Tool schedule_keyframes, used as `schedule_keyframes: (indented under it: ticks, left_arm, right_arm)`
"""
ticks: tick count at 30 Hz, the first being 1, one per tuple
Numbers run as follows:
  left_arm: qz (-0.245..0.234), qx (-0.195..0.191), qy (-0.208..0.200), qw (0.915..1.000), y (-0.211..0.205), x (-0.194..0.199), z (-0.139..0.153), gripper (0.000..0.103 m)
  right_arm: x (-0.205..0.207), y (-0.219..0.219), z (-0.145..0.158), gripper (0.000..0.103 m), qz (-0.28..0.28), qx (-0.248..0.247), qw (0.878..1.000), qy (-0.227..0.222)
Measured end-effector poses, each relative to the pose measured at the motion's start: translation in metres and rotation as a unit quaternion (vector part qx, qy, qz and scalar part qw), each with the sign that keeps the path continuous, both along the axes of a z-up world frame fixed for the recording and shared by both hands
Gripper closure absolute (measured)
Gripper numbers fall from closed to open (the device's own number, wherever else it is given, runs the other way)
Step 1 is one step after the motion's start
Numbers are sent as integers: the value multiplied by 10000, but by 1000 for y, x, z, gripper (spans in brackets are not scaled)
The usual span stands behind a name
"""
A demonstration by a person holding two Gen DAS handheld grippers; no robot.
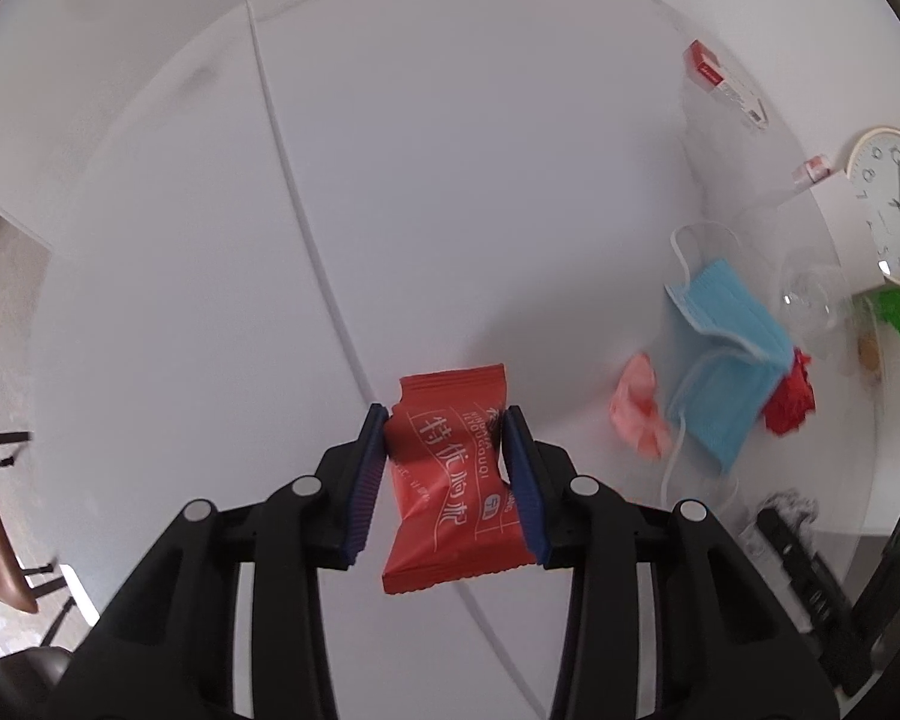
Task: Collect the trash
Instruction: 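Carry the red packet and white paper to the wastebasket and release them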
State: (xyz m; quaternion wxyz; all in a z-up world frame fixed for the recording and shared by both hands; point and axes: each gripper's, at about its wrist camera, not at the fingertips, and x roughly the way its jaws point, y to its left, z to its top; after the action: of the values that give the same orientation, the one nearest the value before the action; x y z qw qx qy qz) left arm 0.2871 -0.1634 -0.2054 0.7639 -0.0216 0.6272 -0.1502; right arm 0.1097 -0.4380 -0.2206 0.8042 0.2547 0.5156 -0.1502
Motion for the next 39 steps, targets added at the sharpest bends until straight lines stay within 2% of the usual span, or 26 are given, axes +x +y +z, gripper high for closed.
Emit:
schedule_keyframes:
  ticks: [4,8,14,21,23,29,36,39]
  left_arm:
    - [24,-29,-89,10000,26,-25,17,65]
    - [-35,62,-234,9997,61,-61,34,65]
    - [-61,210,-352,9991,119,-115,46,64]
    - [172,353,-268,9989,204,-183,38,64]
    - [302,403,-173,9986,233,-201,28,64]
    - [514,516,200,9971,278,-225,-19,64]
    - [394,659,542,9956,293,-234,-103,64]
    - [398,700,676,9945,293,-235,-128,63]
  right_arm:
    - [-24,12,17,50,83,-10,9999,-64]
    - [-41,42,34,50,419,-96,9990,-100]
    - [-67,116,52,50,1199,-56,9927,-135]
    - [-91,222,55,49,2229,59,9747,-148]
    - [-91,242,52,49,2445,79,9696,-115]
    - [-98,296,52,49,3057,10,9521,37]
    - [-98,346,52,48,3524,-189,9355,180]
    - [-100,362,49,48,3706,-268,9279,290]
